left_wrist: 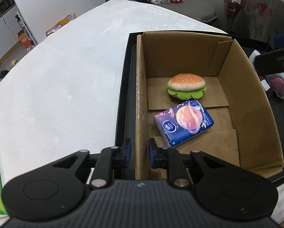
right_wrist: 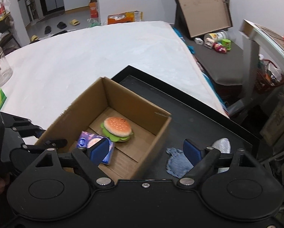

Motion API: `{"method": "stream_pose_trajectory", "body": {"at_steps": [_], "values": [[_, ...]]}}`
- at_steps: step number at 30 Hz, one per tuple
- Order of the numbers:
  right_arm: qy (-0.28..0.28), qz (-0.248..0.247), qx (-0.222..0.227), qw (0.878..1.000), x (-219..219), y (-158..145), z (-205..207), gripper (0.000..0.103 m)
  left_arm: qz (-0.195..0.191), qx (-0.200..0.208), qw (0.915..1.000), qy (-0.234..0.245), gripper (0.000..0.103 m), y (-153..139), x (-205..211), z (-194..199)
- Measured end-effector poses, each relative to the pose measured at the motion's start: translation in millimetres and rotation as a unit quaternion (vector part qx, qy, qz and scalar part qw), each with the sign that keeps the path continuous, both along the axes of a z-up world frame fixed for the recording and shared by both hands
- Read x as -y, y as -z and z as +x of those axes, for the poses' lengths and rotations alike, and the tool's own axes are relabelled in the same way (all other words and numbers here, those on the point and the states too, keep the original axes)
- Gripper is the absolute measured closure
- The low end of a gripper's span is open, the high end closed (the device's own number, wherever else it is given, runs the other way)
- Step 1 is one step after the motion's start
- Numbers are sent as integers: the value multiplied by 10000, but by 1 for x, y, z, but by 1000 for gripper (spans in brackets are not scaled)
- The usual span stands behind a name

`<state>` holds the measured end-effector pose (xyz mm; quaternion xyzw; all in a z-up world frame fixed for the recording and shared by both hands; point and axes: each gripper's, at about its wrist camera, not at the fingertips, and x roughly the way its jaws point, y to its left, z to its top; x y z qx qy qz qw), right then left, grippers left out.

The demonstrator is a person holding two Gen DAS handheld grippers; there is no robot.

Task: Organize soft objects
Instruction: 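Lower the right gripper onto the grey elephant plush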

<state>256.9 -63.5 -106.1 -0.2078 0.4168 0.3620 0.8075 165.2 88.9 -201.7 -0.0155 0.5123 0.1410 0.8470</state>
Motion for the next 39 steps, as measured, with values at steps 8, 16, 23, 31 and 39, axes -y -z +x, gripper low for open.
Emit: {"method": "stream_pose_trajectory", "body": {"at_steps": [8, 16, 23, 31, 39], "values": [[370, 101, 35, 9993, 36, 4, 11, 17, 251, 145, 9996, 37, 43, -8, 8, -3], [652, 229, 0, 9976, 70, 11, 21, 14, 435, 74, 9990, 84, 29, -8, 15, 0], [838, 486, -123, 9952, 93, 16, 32, 14, 449, 112, 9989, -11, 21, -11, 16, 0], [1192, 781, -329, 9892, 125, 36, 43, 14, 722, 23, 9971, 223, 19, -9, 29, 3], [1456, 1119, -586, 9812, 151, 47, 57, 14, 700, -174, 9973, 139, 18, -6, 28, 8]]}}
